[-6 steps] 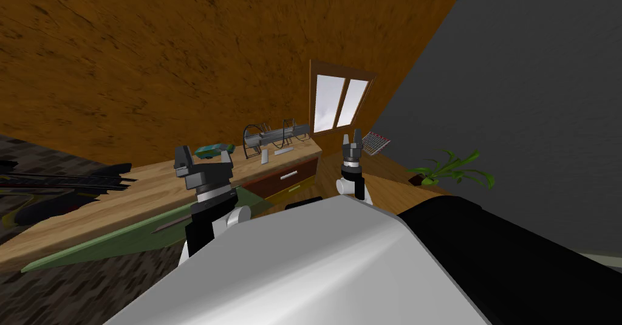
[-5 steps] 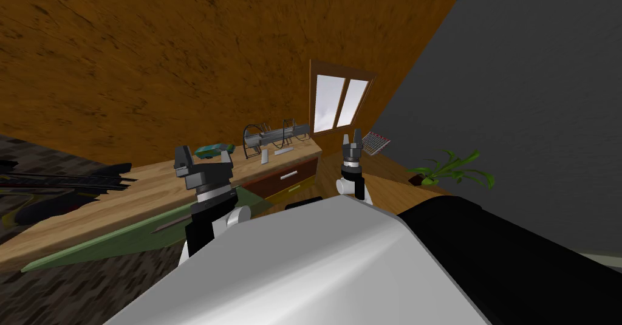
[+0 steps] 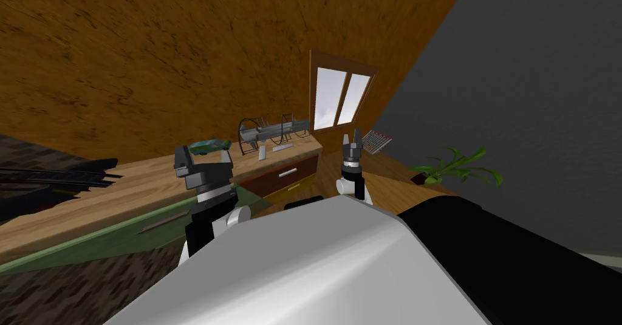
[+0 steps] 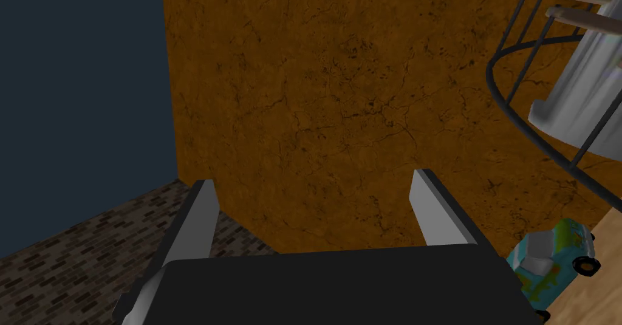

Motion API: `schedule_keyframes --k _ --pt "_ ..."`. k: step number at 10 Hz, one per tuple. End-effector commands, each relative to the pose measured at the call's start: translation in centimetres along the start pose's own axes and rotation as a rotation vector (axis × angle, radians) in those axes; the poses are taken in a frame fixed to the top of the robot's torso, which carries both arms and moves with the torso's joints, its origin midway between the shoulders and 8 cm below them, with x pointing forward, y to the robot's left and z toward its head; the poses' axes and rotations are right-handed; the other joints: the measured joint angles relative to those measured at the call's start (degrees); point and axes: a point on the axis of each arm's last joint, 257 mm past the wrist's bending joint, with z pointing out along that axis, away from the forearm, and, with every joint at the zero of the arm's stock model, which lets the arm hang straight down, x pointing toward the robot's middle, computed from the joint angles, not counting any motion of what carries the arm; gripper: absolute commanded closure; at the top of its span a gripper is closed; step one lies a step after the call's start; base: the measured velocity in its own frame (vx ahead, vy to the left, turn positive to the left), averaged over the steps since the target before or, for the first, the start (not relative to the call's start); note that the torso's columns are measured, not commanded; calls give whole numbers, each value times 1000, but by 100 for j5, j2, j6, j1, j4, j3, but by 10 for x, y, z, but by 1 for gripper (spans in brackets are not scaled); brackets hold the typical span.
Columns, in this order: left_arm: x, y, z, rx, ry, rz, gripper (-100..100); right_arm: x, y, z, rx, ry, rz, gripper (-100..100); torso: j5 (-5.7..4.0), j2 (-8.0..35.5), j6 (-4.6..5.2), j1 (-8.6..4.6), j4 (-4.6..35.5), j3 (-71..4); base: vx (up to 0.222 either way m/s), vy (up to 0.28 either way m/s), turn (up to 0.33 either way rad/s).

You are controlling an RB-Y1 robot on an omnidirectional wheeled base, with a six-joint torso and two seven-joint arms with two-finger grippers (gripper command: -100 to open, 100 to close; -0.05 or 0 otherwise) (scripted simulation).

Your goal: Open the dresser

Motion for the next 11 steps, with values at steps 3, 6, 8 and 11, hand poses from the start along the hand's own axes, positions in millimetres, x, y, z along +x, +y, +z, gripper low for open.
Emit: schedule_keyframes --k 3,6,8,11 --pt "0 0 0 0 0 0 0 0 0 0 0 0 0 0 0 1270 0 0 1269 -2537 0 0 0" --pt "9 16 -3 -37 83 36 -100 0 0 0 1 0 0 0 0 1938 0 -2 1936 -3890 7 -14 6" --pt "9 31 -7 -67 115 53 -100 0 0 0 1 0 0 0 -1 1957 0 -3 1958 -3920 9 -28 10" --pt "3 60 -15 -119 135 69 -100 0 0 0 1 0 0 0 -1 1957 0 -4 1959 -3922 20 -41 13"
